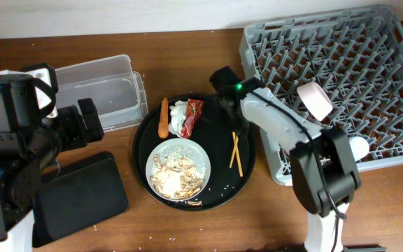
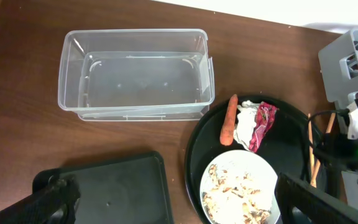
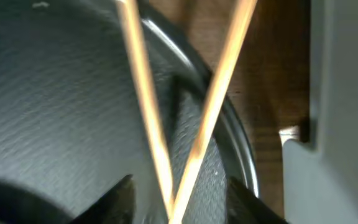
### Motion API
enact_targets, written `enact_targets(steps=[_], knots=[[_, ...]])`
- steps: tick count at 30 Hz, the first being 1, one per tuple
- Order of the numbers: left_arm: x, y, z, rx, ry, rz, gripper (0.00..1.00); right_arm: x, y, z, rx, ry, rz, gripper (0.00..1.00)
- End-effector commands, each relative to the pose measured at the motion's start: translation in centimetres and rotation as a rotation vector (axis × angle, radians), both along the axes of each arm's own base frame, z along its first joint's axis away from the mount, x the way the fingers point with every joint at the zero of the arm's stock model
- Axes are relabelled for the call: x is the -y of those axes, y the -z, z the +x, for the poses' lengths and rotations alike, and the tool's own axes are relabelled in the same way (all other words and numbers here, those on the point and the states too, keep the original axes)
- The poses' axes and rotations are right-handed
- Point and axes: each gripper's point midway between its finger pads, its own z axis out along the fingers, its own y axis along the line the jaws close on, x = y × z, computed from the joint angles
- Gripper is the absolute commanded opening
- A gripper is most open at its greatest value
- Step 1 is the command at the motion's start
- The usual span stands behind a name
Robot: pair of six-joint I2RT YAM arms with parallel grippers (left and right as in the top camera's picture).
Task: Sort waste into correct bins and load items into the dishwasher rack
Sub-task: 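Place the pink bowl upright in the dish rack with the right gripper, then grasp the chopsticks with the right gripper and lay them in the rack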
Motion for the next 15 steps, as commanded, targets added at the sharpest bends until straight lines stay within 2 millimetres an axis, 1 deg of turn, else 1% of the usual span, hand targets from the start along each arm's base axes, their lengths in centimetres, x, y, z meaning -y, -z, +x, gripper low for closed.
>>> enact_targets(steps=[1, 2, 4, 5, 6, 7, 8, 9, 10, 11, 12, 13, 14, 15], knots=[[-0.4, 0.0, 0.0, 0.001, -0.022, 0.004, 0.99, 1.0, 2.0, -0.1, -0.065, 0.074, 0.032, 0.36], [-0.4, 0.0, 0.0, 0.001, -0.022, 0.005, 0.99, 1.0, 2.5, -0.1, -0.078, 0.078, 0.038, 0.32], [-0.4, 0.0, 0.0, 0.001, -0.022, 0.005, 0.99, 0.9, 2.9, -0.2, -0.088, 0.078, 0.048, 0.21], [-0.4, 0.0, 0.0, 0.001, -0.022, 0.005, 0.99, 0.6, 3.0, -0.2, -0.094, 0.077, 0.061, 0.2], [-0.4, 0.0, 0.0, 0.001, -0.022, 0.005, 0.99, 0.4, 3.0, -0.3, -0.099, 0.076, 0.07, 0.2], [-0.4, 0.0, 0.0, 0.001, -0.022, 0.005, 0.99, 0.2, 3.0, -0.4, -0.104, 0.075, 0.08, 0.09], [-0.4, 0.0, 0.0, 0.001, -0.022, 0.005, 0.99, 0.2, 2.9, -0.4, -0.104, 0.075, 0.084, 0.04], [-0.4, 0.0, 0.0, 0.001, -0.022, 0.005, 0.99, 0.3, 2.3, -0.4, -0.099, 0.076, 0.084, 0.04], [-0.4, 0.0, 0.0, 0.001, -0.022, 0.005, 0.99, 0.6, 1.3, -0.1, -0.081, 0.075, 0.075, 0.04], [-0.4, 0.0, 0.0, 0.001, -0.022, 0.005, 0.99, 0.9, -0.2, 0.3, -0.047, 0.076, 0.059, 0.04], [-0.4, 0.0, 0.0, 0.001, -0.022, 0.005, 0.99, 0.9, -2.8, 0.9, 0.006, 0.056, 0.064, 0.04], [-0.4, 0.0, 0.0, 0.001, -0.022, 0.005, 0.99, 0.8, -4.6, 1.2, 0.043, 0.026, 0.076, 0.04], [-0.4, 0.0, 0.0, 0.001, -0.022, 0.005, 0.99, 0.7, -7.2, 1.5, 0.094, -0.013, 0.09, 0.04], [-0.4, 0.0, 0.0, 0.001, -0.022, 0.005, 0.99, 0.7, -8.5, 1.5, 0.121, -0.039, 0.096, 0.04]])
